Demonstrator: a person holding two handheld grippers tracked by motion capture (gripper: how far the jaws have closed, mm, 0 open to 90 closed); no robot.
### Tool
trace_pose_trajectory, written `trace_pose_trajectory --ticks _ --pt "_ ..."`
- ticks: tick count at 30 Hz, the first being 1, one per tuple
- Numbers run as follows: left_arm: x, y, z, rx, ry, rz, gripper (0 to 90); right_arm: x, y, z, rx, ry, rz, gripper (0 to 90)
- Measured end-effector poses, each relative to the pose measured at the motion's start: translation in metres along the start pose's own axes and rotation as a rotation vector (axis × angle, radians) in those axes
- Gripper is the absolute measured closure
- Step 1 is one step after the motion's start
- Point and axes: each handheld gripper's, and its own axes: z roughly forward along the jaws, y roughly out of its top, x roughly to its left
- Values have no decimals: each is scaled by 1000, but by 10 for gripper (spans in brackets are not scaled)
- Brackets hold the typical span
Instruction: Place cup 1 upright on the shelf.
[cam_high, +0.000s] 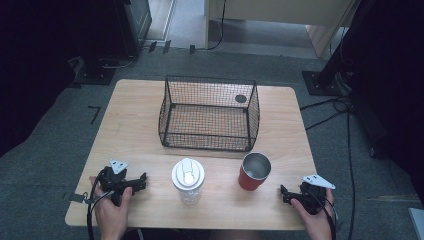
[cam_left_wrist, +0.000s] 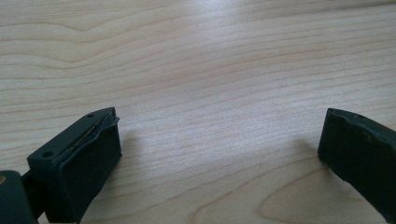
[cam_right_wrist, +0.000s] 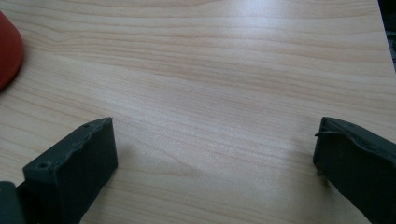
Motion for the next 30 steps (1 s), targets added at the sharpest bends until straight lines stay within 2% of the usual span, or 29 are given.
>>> trace_pose_trajectory --ticks 9,12,20,30 --pt "0 0 0 1 0 2 0 9 -7 -7 -14 -41 45 0" --pt "0 0 0 1 0 1 0 15 -7 -10 -22 -11 55 0" --pt "0 0 0 1 0 3 0 38 0 -19 -37 28 45 0" --pt "0 0 0 1 0 2 0 74 5 -31 -59 93 -25 0"
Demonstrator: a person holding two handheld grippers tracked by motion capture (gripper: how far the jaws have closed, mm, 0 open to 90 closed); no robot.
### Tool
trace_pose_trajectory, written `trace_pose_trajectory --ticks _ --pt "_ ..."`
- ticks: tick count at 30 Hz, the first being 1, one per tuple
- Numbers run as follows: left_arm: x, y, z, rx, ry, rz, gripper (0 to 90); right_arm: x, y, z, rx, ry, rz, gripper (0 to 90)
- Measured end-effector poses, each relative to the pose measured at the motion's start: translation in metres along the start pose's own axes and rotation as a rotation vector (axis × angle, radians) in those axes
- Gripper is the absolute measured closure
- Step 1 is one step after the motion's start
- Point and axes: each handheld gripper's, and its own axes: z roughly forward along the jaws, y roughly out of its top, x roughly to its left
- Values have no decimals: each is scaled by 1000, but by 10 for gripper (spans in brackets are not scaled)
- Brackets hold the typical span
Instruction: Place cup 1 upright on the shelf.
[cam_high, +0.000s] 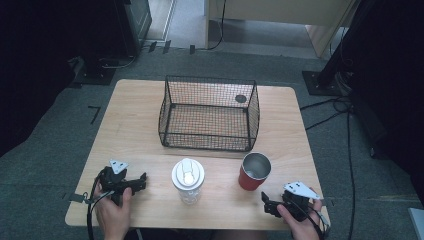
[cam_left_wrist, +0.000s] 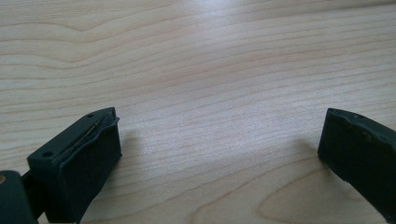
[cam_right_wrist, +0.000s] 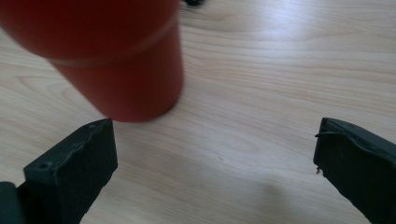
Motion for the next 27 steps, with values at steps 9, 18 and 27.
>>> trace_pose_trajectory --ticks 9,18,27 --pt "0 0 0 0 0 0 0 24 3 0 4 57 -44 0" --pt "0 0 0 0 -1 0 0 44 4 2 -8 107 -68 0" --pt "0 0 0 0 0 -1 0 65 8 4 -14 155 -94 0"
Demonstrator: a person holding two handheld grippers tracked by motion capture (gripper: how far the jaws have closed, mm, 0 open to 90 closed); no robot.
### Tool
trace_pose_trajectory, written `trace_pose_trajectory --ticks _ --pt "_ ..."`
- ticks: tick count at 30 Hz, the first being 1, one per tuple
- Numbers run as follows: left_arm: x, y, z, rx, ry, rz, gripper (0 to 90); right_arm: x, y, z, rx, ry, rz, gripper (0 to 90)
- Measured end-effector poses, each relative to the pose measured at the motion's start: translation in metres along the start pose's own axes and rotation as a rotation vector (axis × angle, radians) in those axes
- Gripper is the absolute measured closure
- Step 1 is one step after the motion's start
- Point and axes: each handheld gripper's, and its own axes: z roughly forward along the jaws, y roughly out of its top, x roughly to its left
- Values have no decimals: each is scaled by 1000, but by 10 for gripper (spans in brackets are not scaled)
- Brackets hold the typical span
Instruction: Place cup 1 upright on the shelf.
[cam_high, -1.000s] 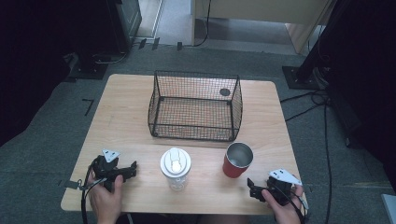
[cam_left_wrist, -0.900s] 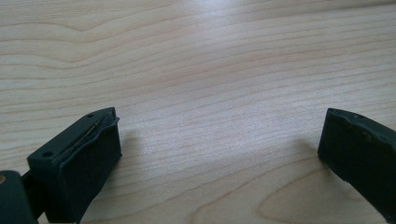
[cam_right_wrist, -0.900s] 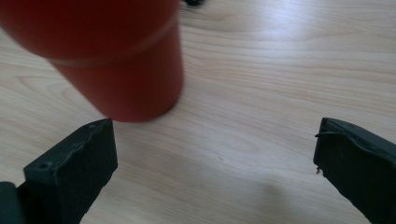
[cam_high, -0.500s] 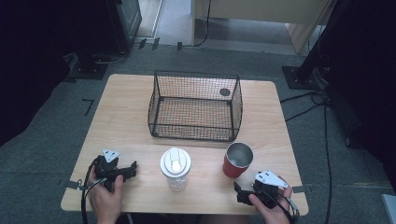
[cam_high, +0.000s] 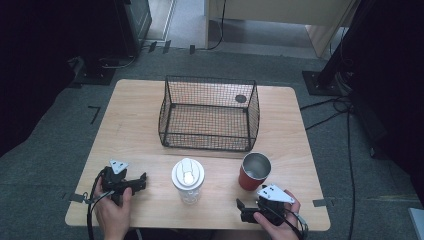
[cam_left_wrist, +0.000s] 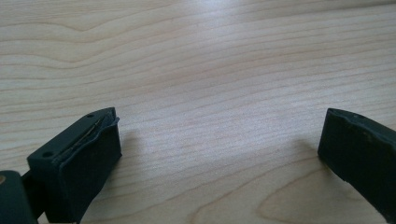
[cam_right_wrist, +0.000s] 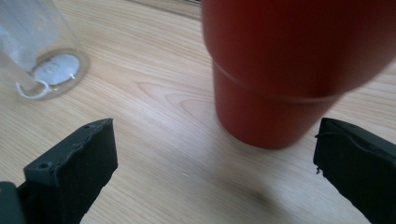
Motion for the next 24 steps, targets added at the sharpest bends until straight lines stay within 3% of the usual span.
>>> trace_pose_trajectory --ticks 24 --pt "0 0 0 -1 0 -1 0 40 16 13 -11 88 -53 0"
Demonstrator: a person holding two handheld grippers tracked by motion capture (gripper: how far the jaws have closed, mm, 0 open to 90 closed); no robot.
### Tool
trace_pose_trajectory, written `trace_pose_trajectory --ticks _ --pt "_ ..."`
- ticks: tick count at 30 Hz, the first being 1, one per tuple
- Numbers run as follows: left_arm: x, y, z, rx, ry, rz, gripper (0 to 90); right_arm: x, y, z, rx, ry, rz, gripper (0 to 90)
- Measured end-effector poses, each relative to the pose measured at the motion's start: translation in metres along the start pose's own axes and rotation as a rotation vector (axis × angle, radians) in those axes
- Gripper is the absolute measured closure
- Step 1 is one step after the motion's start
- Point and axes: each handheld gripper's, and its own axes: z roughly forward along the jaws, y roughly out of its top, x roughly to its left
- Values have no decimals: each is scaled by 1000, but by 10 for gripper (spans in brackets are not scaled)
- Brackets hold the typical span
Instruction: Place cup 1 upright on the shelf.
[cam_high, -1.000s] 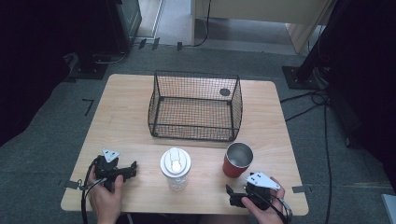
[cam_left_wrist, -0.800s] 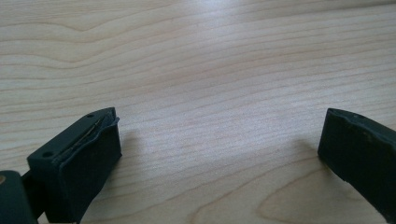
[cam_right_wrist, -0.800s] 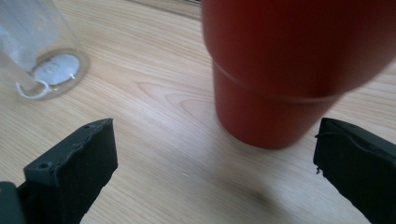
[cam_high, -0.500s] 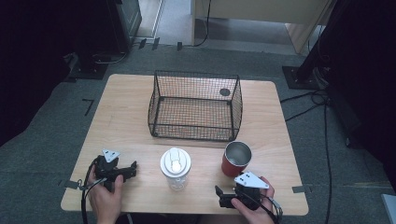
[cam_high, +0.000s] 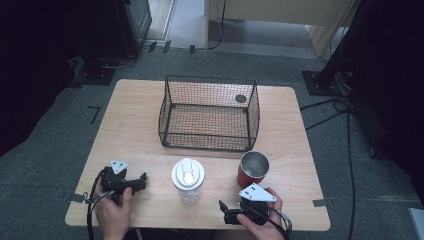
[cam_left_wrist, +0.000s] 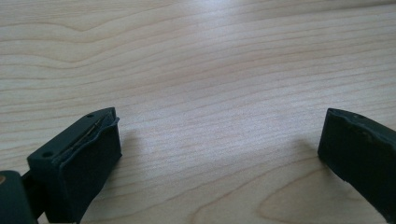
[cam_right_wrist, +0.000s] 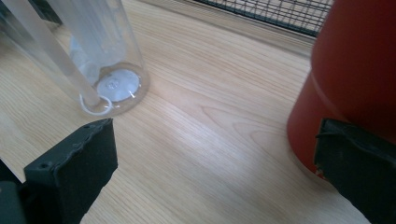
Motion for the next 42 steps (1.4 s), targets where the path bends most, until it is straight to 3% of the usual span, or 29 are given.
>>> trace_pose_trajectory --ticks 42 --pt "0 0 0 -2 -2 1 0 49 30 26 -31 102 -58 0"
